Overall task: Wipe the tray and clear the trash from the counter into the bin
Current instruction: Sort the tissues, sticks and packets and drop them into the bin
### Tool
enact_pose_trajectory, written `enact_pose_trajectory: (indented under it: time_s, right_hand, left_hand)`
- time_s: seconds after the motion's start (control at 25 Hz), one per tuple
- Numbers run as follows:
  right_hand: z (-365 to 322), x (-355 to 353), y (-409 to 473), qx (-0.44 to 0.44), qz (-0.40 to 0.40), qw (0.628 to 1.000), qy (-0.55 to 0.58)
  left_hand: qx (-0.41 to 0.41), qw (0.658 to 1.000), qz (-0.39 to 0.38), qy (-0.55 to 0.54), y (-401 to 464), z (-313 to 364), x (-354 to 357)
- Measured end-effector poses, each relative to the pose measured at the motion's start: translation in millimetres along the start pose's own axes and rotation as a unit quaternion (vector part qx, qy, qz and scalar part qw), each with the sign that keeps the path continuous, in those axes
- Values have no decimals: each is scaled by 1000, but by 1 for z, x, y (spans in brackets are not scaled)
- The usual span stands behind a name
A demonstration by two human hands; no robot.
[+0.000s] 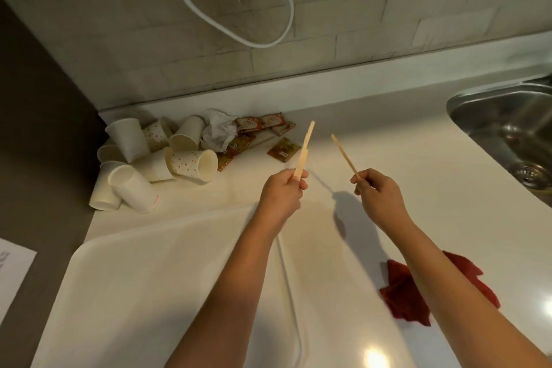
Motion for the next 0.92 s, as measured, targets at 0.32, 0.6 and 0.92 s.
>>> enact_pose_trajectory:
  time_s: [0.32,0.6,0.92]
  right_hand:
    - [27,-44,-64,-3,42,999,-27]
    - [53,-125,-100,-42,131,990,-13]
    - [171,-249,-172,-21,293,951,93]
  left_hand:
    - [-11,996,-82,-16,-68,-19,51]
    - [-8,993,-115,-28,-113,-20,123]
    - [26,961,-275,3,-200,-51,259]
Point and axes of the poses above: each hand's wrist, its own y-axis towards the middle knuckle, its own x-axis out of the palm, z = x × y, the point moved 7 cm from there along y, towards the middle knuckle
